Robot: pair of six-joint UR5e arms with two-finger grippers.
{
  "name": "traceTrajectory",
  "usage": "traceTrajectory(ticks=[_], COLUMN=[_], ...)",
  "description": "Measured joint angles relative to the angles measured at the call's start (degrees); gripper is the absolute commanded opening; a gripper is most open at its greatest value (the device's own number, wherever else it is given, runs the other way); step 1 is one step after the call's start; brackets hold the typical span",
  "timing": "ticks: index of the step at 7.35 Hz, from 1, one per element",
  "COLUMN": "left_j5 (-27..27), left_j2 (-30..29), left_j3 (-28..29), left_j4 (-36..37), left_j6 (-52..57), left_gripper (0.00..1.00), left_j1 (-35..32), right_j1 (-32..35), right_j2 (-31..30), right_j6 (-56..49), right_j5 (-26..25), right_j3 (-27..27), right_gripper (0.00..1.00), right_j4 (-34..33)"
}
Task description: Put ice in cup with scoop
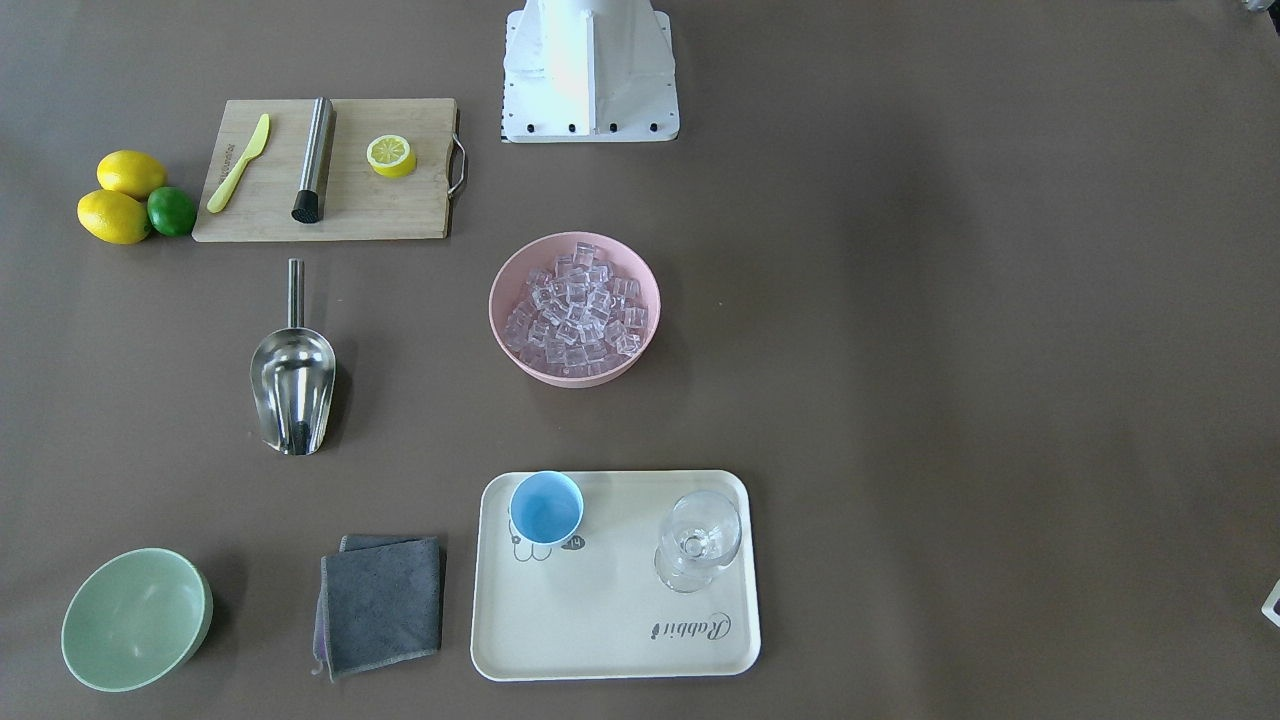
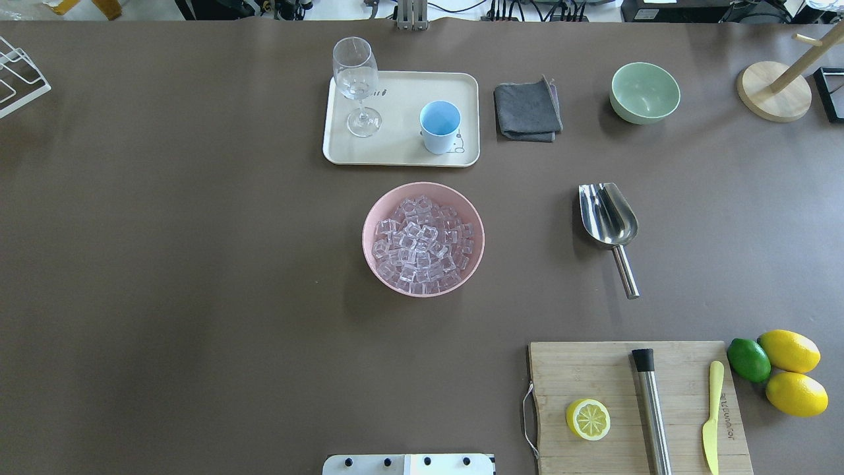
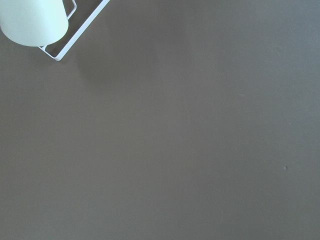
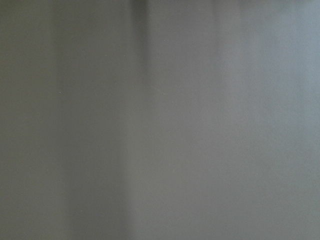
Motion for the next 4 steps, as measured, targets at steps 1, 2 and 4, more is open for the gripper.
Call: traceTrajectory(ticks=[1, 2, 4], left_j5=[0.02, 0.07, 0.15], left_j2=[0.00, -0.16, -0.40], left_j3=[-0.15, -0.15, -0.05], left_j4=[0.02, -0.01, 0.04], left_j6=[0.00, -0.03, -0.08], left_gripper=[0.98, 0.98, 0.98], left_j1=[0.03, 0.14, 0.24], right_j1=[0.00, 0.02, 0.02], right_j2=[-0.07, -0.25, -0.41], right_j6=[-0.02, -0.09, -0.17], right_j5=[0.03, 0.06, 0.13], right_j3=[0.06, 0.07, 0.05], right_gripper=[1.00, 1.00, 1.00], right_j4=[0.04, 0.19, 0.28])
